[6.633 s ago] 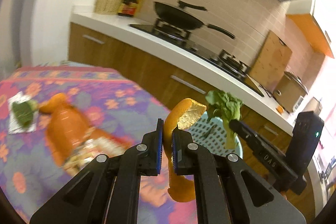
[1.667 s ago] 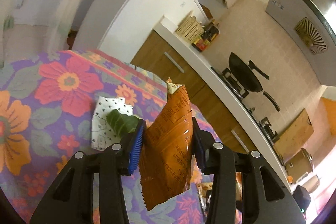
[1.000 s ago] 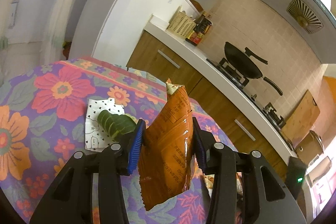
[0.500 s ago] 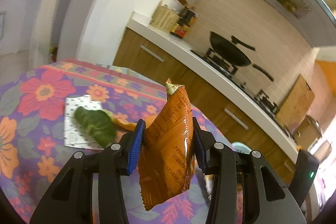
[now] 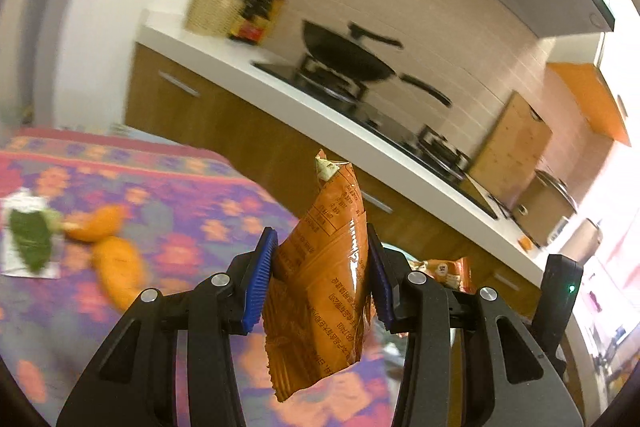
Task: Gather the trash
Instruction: 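Lift the snack bag and orange wrapper and carry both over the wastebasket, then open the right tool to drop the snack bag while the left tool releases the wrapper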
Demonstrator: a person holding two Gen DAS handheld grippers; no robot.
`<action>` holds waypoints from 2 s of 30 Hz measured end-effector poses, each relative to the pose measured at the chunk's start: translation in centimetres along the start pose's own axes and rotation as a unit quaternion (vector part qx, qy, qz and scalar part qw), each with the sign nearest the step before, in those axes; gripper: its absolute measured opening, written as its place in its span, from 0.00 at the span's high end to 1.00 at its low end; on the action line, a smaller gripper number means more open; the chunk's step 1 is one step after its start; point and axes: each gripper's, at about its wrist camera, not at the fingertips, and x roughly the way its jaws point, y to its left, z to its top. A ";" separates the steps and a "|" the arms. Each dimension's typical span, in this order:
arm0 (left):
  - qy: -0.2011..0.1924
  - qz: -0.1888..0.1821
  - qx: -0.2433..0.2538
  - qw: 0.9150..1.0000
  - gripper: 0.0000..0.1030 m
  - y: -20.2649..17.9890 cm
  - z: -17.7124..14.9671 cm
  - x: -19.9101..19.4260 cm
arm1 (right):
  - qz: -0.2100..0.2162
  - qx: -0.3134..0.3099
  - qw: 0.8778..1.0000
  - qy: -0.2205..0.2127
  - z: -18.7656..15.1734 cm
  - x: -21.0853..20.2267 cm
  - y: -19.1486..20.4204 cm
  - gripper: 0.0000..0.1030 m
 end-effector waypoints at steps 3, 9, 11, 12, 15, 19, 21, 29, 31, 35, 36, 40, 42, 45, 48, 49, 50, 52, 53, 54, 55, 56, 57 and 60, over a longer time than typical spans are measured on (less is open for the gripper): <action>0.026 -0.012 0.014 0.999 0.60 -2.7 -0.7 2.9 | -0.017 0.022 1.000 -0.003 -0.3 -0.7 -3.0 0.93; 0.095 -0.031 0.039 0.994 0.60 -7.6 -2.7 9.3 | -0.037 0.075 0.996 0.010 -0.7 -0.7 -8.3 0.93; 0.108 -0.034 0.048 0.992 0.60 -8.8 -3.2 10.9 | -0.048 0.084 0.995 0.015 -0.9 -0.5 -9.7 0.93; 0.113 -0.036 0.050 0.992 0.60 -9.2 -3.3 11.5 | -0.052 0.087 0.995 0.018 -0.9 -0.4 -10.2 0.93; 0.133 -0.036 0.066 0.988 0.58 -10.9 -4.0 13.8 | -0.076 0.091 0.993 0.025 -1.2 0.2 -11.5 0.93; 0.144 -0.020 0.092 0.985 0.58 -12.4 -4.6 15.9 | -0.092 0.098 0.990 0.039 -1.5 1.7 -12.8 0.93; 0.152 -0.016 0.100 0.983 0.58 -12.9 -4.9 17.0 | -0.097 0.101 0.989 0.049 -1.6 2.5 -13.2 0.92; 0.172 -0.003 0.114 0.978 0.46 -13.4 -5.4 19.4 | -0.117 0.112 0.984 0.071 -2.5 3.7 -14.3 0.78; 0.176 -0.004 0.114 0.978 0.43 -13.4 -5.5 19.6 | -0.119 0.112 0.984 0.071 -2.7 3.6 -14.5 0.78; 0.179 -0.004 0.112 0.978 0.42 -13.0 -5.8 19.6 | -0.120 0.116 0.984 0.067 -2.9 2.9 -14.9 0.78; 0.178 -0.003 0.111 0.978 0.41 -12.9 -5.8 19.5 | -0.121 0.116 0.984 0.064 -2.9 2.8 -14.9 0.78; 0.163 0.005 0.117 0.980 0.35 -12.7 -5.6 18.5 | -0.122 0.110 0.985 0.054 -2.8 2.1 -14.4 0.78; 0.158 0.008 0.123 0.980 0.34 -12.9 -5.6 18.0 | -0.122 0.107 0.985 0.049 -2.7 1.7 -14.1 0.78; 0.153 0.008 0.127 0.980 0.32 -13.0 -5.5 17.3 | -0.119 0.101 0.987 0.041 -2.5 1.1 -13.3 0.78; 0.140 0.011 0.136 0.981 0.31 -13.3 -5.4 16.0 | -0.117 0.097 0.988 0.034 -2.1 0.4 -12.8 0.78; 0.137 0.012 0.139 0.981 0.30 -13.3 -5.3 15.7 | -0.116 0.096 0.988 0.032 -2.0 0.2 -12.5 0.78; 0.132 0.012 0.141 0.981 0.28 -13.2 -5.2 15.2 | -0.116 0.094 0.988 0.028 -1.9 -0.1 -12.2 0.78; 0.127 0.008 0.140 0.982 0.25 -13.1 -5.0 14.4 | -0.116 0.087 0.989 0.021 -1.7 -0.6 -11.6 0.78; 0.123 0.004 0.136 0.983 0.25 -12.9 -4.9 13.8 | -0.118 0.083 0.989 0.017 -1.6 -0.8 -11.3 0.77; 0.119 0.003 0.134 0.984 0.25 -12.7 -4.8 13.3 | -0.119 0.081 0.989 0.014 -1.5 -1.0 -11.0 0.73; 0.116 0.004 0.134 0.984 0.25 -12.6 -4.7 12.9 | -0.119 0.080 0.990 0.011 -1.4 -1.2 -10.8 0.71; 0.113 0.005 0.134 0.985 0.25 -12.4 -4.6 12.5 | -0.117 0.078 0.990 0.007 -1.3 -1.3 -10.6 0.65; 0.110 0.006 0.134 0.985 0.25 -12.2 -4.5 12.1 | -0.116 0.076 0.990 0.003 -1.3 -1.6 -10.2 0.58; 0.096 0.015 0.138 0.986 0.25 -11.7 -4.0 10.7 | -0.111 0.063 0.992 -0.002 -0.8 -1.7 -8.8 0.58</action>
